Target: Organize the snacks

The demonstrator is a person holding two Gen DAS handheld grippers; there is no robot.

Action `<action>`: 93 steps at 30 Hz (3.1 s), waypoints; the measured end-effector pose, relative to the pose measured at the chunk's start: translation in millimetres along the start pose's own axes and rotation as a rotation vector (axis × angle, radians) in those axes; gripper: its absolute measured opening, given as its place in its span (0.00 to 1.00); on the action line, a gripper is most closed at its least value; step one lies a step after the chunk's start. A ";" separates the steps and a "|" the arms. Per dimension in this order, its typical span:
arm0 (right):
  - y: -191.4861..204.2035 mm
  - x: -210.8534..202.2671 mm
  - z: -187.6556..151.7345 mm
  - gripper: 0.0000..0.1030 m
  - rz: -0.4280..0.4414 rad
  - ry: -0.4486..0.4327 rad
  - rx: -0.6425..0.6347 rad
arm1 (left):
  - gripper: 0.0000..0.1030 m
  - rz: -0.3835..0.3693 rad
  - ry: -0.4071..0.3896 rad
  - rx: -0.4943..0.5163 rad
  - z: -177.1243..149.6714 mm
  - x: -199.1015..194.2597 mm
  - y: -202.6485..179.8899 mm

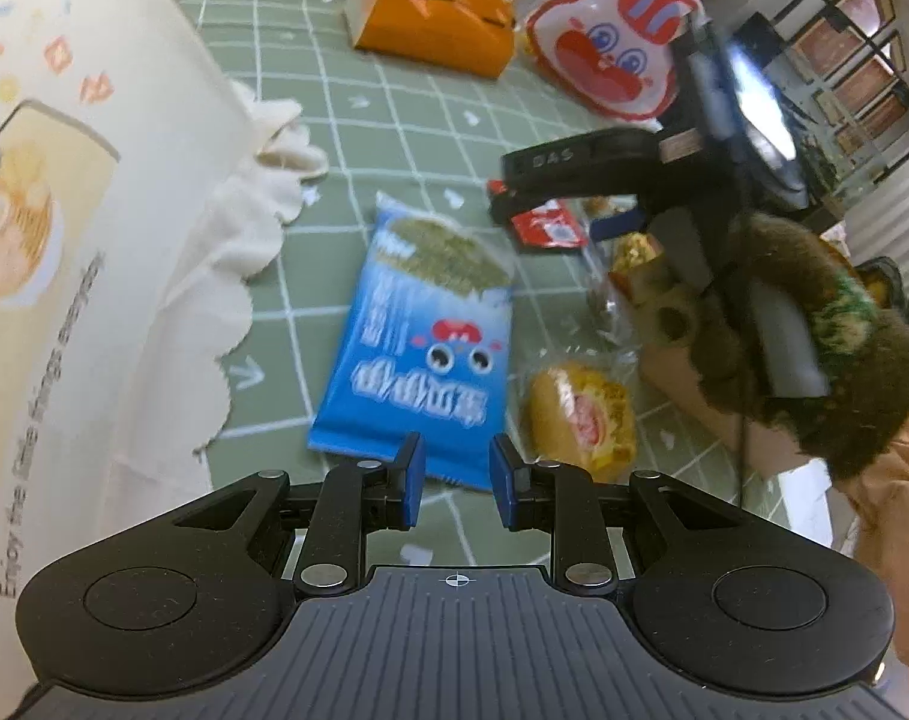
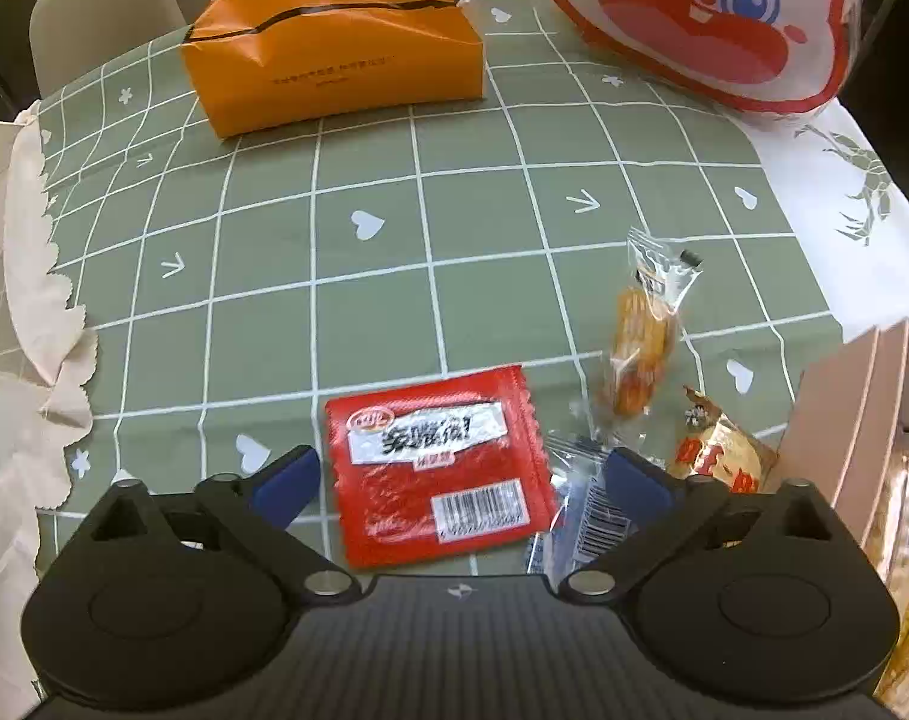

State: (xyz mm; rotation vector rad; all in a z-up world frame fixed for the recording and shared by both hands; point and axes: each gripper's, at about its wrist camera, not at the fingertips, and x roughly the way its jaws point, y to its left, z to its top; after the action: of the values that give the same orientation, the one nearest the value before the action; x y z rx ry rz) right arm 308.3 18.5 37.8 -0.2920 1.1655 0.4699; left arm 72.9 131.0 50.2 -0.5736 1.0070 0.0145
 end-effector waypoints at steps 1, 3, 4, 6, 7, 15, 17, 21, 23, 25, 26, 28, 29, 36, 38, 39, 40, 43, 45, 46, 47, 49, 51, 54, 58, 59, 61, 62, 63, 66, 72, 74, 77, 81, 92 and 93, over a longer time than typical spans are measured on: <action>2.3 -5.4 -1.9 0.77 0.002 0.000 -0.004 | 0.27 0.000 0.002 0.000 -1.7 -0.2 -0.2; 1.9 -19.5 -7.0 0.59 0.032 -0.005 0.008 | 0.27 -0.008 0.005 0.003 -4.2 -0.4 -1.8; 0.7 -28.0 -10.3 0.45 0.052 -0.001 0.020 | 0.27 -0.014 0.009 0.002 -5.3 -0.4 -2.7; -3.6 -47.0 -15.5 0.44 0.100 -0.009 0.061 | 0.27 -0.026 0.018 0.000 -6.9 -0.3 -4.1; -3.7 -55.6 -18.3 0.44 0.123 -0.018 0.069 | 0.27 -0.027 0.021 0.004 -7.2 0.7 -5.5; -10.7 -127.3 -84.7 0.43 0.175 -0.095 0.105 | 0.27 -0.057 0.022 0.074 -10.7 4.7 -21.6; -15.6 -140.4 -112.0 0.44 0.169 -0.105 0.117 | 0.27 -0.078 0.012 0.114 -9.8 7.4 -30.1; -41.6 -141.6 -163.6 0.61 0.146 -0.081 0.201 | 0.27 -0.094 -0.016 0.153 0.6 18.3 -48.6; -55.4 -135.2 -185.2 0.70 0.119 -0.074 0.268 | 0.27 -0.071 -0.009 0.171 6.4 29.6 -59.0; -62.7 -133.1 -206.0 0.72 0.080 -0.074 0.298 | 0.27 -0.045 0.009 0.206 8.2 41.3 -70.1; -63.9 -133.4 -215.9 0.76 0.055 -0.081 0.298 | 0.30 -0.027 0.019 0.221 7.6 46.7 -75.3; -65.3 -133.5 -233.9 0.80 0.025 -0.092 0.303 | 0.40 0.012 0.020 0.255 5.2 54.0 -83.5; -66.2 -133.3 -241.0 0.81 0.025 -0.092 0.312 | 0.46 0.023 0.023 0.267 3.9 56.8 -86.3; -65.2 -125.6 -279.1 0.82 -0.002 -0.082 0.367 | 0.65 0.098 0.050 0.362 -6.2 74.7 -104.5; -61.4 -123.1 -285.9 0.82 -0.012 -0.076 0.361 | 0.67 0.108 0.050 0.377 -8.6 77.0 -107.0; -60.4 -122.2 -288.5 0.82 -0.009 -0.072 0.359 | 0.67 0.111 0.047 0.385 -9.8 77.3 -107.7; -59.3 -121.5 -290.8 0.82 -0.007 -0.070 0.359 | 0.66 0.110 0.043 0.393 -11.2 76.8 -107.9; -57.1 -122.8 -293.8 0.84 -0.035 -0.094 0.358 | 0.63 0.085 0.046 0.401 -16.3 72.4 -105.4; -57.8 -122.7 -292.6 0.84 -0.058 -0.118 0.368 | 0.61 0.066 0.050 0.404 -23.3 66.8 -102.9; -58.7 -122.7 -292.1 0.84 -0.068 -0.135 0.375 | 0.60 0.054 0.054 0.404 -27.2 63.7 -101.7; -59.7 -121.5 -290.7 0.84 -0.076 -0.150 0.381 | 0.60 0.040 0.058 0.403 -32.2 60.0 -100.2; -61.0 -116.2 -284.2 0.84 -0.083 -0.155 0.379 | 0.60 0.010 0.065 0.404 -44.8 51.3 -96.7; -59.1 -110.0 -275.7 0.84 -0.083 -0.159 0.352 | 0.60 -0.007 0.069 0.405 -54.8 44.3 -92.8; -46.1 -102.4 -265.8 0.80 -0.110 -0.163 0.269 | 0.60 -0.028 0.082 0.379 -63.8 35.9 -84.3; -25.3 -107.7 -268.1 0.69 -0.037 -0.137 0.146 | 0.60 -0.053 0.097 0.366 -69.9 30.4 -79.1; -21.3 -109.5 -271.8 0.69 -0.027 -0.129 0.121 | 0.60 -0.055 0.101 0.370 -70.8 30.2 -79.9; -15.3 -112.0 -281.9 0.77 -0.022 -0.104 0.066 | 0.60 -0.058 0.109 0.376 -72.1 30.7 -81.9; -12.9 -112.8 -287.6 0.82 -0.027 -0.097 0.042 | 0.60 -0.058 0.112 0.380 -72.9 30.8 -83.2; -11.9 -114.8 -294.5 0.85 -0.040 -0.099 0.018 | 0.60 -0.055 0.114 0.387 -73.6 31.1 -84.9; -24.1 -120.5 -311.4 0.96 -0.119 -0.111 -0.013 | 0.60 -0.044 0.114 0.399 -75.8 30.9 -86.6; -61.8 -131.9 -321.6 0.97 -0.283 -0.107 0.092 | 0.61 -0.033 0.108 0.406 -78.7 30.7 -88.4; -69.7 -137.7 -322.8 0.97 -0.254 -0.118 0.152 | 0.61 -0.033 0.108 0.410 -79.7 30.7 -88.6; -64.5 -144.8 -321.1 0.97 -0.148 -0.146 0.198 | 0.61 -0.038 0.112 0.411 -79.5 29.9 -87.3; -42.5 -138.6 -313.0 0.97 -0.041 -0.150 0.187 | 0.60 -0.047 0.116 0.386 -78.1 28.0 -83.2; -20.3 -110.9 -289.3 0.80 -0.082 -0.141 0.170 | 0.60 -0.033 0.119 0.392 -79.2 25.6 -83.3; -20.8 -112.9 -290.5 0.77 -0.085 -0.144 0.175 | 0.60 -0.030 0.120 0.395 -79.4 25.7 -84.0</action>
State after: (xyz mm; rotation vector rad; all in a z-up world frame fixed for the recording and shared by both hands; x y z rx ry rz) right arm 48.3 -154.7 33.8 -0.1527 1.0418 0.3068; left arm 46.7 16.5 35.4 -0.2289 1.0829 -0.2434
